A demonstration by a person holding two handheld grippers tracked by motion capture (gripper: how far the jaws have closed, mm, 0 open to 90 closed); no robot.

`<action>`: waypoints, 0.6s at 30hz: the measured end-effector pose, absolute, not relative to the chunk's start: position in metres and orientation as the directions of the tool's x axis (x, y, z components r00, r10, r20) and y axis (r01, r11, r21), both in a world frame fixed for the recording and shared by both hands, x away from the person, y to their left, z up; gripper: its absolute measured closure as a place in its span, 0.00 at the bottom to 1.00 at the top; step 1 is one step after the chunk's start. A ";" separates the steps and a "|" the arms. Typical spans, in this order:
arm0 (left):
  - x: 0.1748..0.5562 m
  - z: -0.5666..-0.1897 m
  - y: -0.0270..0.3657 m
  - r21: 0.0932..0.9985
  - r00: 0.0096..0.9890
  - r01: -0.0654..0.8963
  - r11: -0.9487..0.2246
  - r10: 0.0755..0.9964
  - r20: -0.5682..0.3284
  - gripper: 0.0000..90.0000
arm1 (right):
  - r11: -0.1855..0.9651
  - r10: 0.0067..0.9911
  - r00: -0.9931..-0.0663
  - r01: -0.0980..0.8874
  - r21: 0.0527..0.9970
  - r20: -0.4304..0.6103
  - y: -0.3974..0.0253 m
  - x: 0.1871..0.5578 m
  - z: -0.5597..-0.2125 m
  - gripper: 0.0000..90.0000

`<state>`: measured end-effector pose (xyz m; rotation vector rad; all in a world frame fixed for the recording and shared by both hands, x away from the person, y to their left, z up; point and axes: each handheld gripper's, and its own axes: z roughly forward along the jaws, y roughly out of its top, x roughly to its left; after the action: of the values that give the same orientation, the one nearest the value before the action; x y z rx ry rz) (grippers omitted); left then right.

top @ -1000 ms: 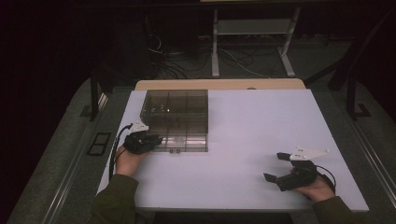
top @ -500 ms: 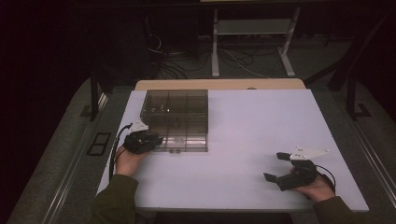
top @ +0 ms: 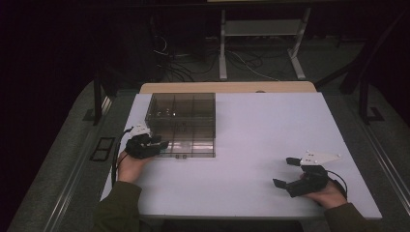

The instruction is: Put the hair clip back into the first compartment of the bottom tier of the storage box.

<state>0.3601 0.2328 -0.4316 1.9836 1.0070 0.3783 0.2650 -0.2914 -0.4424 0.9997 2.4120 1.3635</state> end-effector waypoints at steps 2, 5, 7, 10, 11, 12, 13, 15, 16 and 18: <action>0.359 -0.431 0.232 0.806 0.630 0.507 -0.306 0.770 -0.104 0.57 | 0.349 0.640 -0.753 0.460 0.816 0.150 -0.291 0.265 -0.442 0.01; 0.357 -0.429 0.231 0.811 0.631 0.502 -0.302 0.769 -0.104 0.54 | 0.351 0.641 -0.753 0.459 0.816 0.147 -0.291 0.264 -0.442 0.01; 0.356 -0.428 0.231 0.812 0.632 0.499 -0.303 0.768 -0.102 0.52 | 0.351 0.641 -0.753 0.458 0.817 0.146 -0.290 0.264 -0.441 0.01; 0.354 -0.425 0.230 0.815 0.630 0.498 -0.298 0.770 -0.103 0.49 | 0.357 0.640 -0.756 0.452 0.817 0.138 -0.289 0.264 -0.441 0.01; 0.353 -0.424 0.230 0.816 0.631 0.495 -0.298 0.769 -0.102 0.48 | 0.360 0.640 -0.756 0.451 0.817 0.135 -0.289 0.264 -0.441 0.01; 0.352 -0.423 0.230 0.820 0.632 0.490 -0.295 0.768 -0.102 0.48 | 0.360 0.643 -0.755 0.450 0.817 0.133 -0.289 0.265 -0.442 0.01; 0.351 -0.422 0.229 0.824 0.634 0.485 -0.292 0.767 -0.101 0.47 | 0.355 0.646 -0.751 0.454 0.817 0.137 -0.289 0.265 -0.442 0.01; 0.349 -0.420 0.228 0.830 0.635 0.480 -0.285 0.765 -0.105 0.45 | 0.352 0.649 -0.748 0.457 0.817 0.138 -0.290 0.265 -0.442 0.01; 0.348 -0.419 0.227 0.832 0.636 0.477 -0.282 0.764 -0.106 0.45 | 0.352 0.651 -0.746 0.457 0.817 0.137 -0.290 0.266 -0.442 0.01; 0.346 -0.418 0.225 0.834 0.641 0.471 -0.287 0.761 -0.100 0.43 | 0.350 0.653 -0.745 0.459 0.817 0.139 -0.290 0.266 -0.442 0.01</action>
<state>0.3463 0.2252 -0.4182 1.9425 0.9686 0.3983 0.2658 -0.2899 -0.4423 1.0051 2.3994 1.3456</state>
